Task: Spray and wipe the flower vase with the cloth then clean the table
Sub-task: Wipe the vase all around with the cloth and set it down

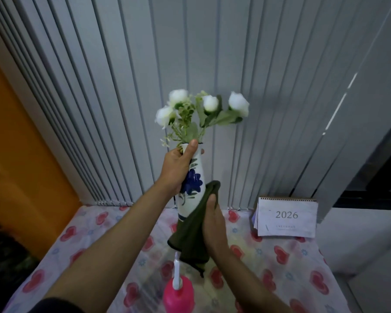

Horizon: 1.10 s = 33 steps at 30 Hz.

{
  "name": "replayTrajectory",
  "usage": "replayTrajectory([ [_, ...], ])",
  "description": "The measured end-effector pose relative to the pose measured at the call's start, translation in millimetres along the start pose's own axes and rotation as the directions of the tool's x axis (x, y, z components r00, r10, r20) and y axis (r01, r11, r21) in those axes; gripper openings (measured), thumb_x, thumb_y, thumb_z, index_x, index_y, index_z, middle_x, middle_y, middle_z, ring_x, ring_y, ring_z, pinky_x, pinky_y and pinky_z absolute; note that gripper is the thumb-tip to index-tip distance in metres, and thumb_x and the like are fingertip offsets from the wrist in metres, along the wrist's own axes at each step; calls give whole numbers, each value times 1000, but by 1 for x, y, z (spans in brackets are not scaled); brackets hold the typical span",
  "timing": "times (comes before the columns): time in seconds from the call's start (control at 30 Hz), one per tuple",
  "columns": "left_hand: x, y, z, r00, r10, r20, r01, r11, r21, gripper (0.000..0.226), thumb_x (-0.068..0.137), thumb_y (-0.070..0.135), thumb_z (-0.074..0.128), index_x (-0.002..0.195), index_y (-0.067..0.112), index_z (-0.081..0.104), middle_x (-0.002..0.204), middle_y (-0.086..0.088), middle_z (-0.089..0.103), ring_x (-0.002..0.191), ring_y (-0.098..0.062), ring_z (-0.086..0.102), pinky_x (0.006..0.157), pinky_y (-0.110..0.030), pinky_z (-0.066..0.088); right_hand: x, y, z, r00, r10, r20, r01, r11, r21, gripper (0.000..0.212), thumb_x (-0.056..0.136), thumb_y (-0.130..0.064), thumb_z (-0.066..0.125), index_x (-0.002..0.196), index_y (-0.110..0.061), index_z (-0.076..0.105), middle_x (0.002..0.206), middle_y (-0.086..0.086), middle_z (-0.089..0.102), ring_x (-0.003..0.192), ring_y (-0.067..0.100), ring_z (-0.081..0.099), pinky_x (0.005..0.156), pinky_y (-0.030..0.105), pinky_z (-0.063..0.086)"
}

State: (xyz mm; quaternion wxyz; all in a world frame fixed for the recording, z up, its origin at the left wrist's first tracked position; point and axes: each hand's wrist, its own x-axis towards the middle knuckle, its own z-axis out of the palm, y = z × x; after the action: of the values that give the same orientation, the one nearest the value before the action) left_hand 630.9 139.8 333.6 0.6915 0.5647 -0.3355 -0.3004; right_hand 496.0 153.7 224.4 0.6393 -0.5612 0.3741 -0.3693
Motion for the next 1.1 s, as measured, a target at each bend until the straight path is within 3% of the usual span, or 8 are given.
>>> replayTrajectory([
  [0.13,-8,-4,3,998,9,55,-10,999,33,93,67,77,74,101,-9,69,94,-21,75,79,-25,66,81,-52,59,10,-32,10,905,-425,-2,398,849,-348,57,99,-66,28,139,-27,43,124,-2,58,106,10,65,89,33,58],
  [0.2,-12,-5,4,998,19,63,-25,996,89,83,66,80,72,87,-1,72,71,-8,70,66,-19,64,64,-40,58,24,-59,11,872,-490,-24,437,797,-417,52,103,-56,27,143,-26,41,130,-2,58,113,13,62,95,36,53],
  [0.33,-10,4,5,995,49,91,-45,998,-38,54,84,56,64,102,6,75,86,-6,79,80,-17,74,74,-30,60,45,-90,-3,946,-315,79,324,907,-269,43,99,-68,26,123,-42,50,107,-12,66,97,7,66,89,38,53],
  [0.5,-2,11,5,992,30,119,-12,988,-152,68,86,58,56,118,-1,68,111,-17,78,92,-25,75,82,-36,64,42,-77,-26,908,-108,406,108,994,22,43,86,-72,58,126,-57,55,125,-10,71,113,18,70,97,40,58],
  [0.67,5,3,6,984,-49,173,85,975,-207,77,85,69,49,121,2,60,123,-19,74,116,-27,71,96,-39,59,30,-53,-33,897,-94,433,15,983,184,66,82,-44,82,139,-32,51,130,8,68,115,32,69,91,46,59],
  [0.8,12,6,8,951,-187,247,204,978,-47,74,82,72,54,122,10,66,112,-8,77,105,-22,72,97,-40,59,24,-48,-34,931,-80,357,-9,970,242,62,82,-36,82,137,-29,54,126,12,70,111,32,71,86,41,61],
  [0.93,12,4,16,965,-221,145,216,975,46,67,74,62,80,124,18,69,113,-4,78,112,-26,71,102,-42,56,19,-47,-37,963,-182,197,199,977,-71,66,76,-49,80,134,-48,48,125,-8,66,105,13,70,84,30,61],
  [1.1,5,-10,27,994,-97,-43,94,994,-52,34,75,42,89,93,15,76,86,-9,80,82,-26,76,84,-47,64,10,-35,-22,915,-398,68,387,815,-431,70,87,-66,61,148,-41,37,129,-14,53,107,-21,51,79,-2,42],
])
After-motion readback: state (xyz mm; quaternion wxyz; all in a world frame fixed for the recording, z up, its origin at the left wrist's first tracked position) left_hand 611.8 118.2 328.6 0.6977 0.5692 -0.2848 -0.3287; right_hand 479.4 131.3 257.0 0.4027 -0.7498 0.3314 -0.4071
